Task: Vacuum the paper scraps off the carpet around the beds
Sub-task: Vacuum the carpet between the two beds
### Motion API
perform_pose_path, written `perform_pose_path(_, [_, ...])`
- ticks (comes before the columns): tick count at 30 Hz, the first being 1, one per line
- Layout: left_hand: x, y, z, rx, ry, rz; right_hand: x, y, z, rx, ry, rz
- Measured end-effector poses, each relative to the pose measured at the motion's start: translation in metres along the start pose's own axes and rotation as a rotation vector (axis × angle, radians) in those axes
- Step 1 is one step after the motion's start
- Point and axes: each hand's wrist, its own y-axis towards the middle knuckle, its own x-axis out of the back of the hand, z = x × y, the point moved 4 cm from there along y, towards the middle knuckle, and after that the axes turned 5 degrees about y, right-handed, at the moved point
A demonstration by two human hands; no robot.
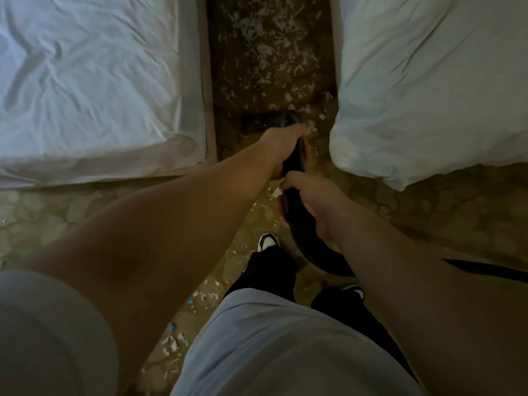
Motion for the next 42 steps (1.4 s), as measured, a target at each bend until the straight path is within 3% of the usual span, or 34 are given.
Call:
perform_pose_path(9, [-0.055, -0.047, 0.075, 0.038, 0.136, -0.018, 0.049, -0.059, -0.074, -0.074, 0.058, 0.063])
perform_pose_path(23, [-0.158, -0.126, 0.201, 0.061, 0.088, -0.041, 0.164, -0.147, -0.186, -0.105, 0.030, 0.050])
perform_pose_path(42, [-0.166, -0.135, 0.196, 0.151, 0.017, -0.070, 0.178, -0.149, -0.171, -0.103, -0.048, 0.068])
